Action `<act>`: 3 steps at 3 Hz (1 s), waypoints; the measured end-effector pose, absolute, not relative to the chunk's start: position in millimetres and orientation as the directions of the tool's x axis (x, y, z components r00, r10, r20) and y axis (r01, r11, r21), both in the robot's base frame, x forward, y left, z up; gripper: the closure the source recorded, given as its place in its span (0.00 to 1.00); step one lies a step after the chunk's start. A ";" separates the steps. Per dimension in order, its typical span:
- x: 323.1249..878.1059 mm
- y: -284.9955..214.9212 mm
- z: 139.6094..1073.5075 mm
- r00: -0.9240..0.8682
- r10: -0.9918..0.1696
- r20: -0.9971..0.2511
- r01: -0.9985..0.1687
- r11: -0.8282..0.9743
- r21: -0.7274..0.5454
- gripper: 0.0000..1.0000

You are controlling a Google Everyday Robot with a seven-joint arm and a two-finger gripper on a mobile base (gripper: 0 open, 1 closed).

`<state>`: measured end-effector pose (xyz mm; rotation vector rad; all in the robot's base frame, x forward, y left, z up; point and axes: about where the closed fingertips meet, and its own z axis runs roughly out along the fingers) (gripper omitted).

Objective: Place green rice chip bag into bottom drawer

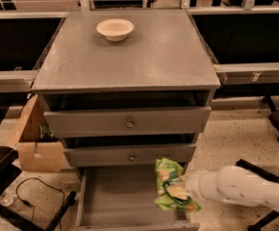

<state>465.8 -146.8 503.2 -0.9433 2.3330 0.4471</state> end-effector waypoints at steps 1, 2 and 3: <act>505.3 -102.8 443.9 -0.564 -0.546 -0.619 -0.742 0.664 0.089 1.00; 544.1 -63.3 400.7 -0.533 -0.577 -0.618 -0.773 0.629 0.079 1.00; 561.6 -45.7 340.2 -0.523 -0.605 -0.600 -0.802 0.589 0.105 1.00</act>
Offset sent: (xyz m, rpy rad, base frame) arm 0.1283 0.1299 -0.1546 -0.0228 -0.0132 0.1439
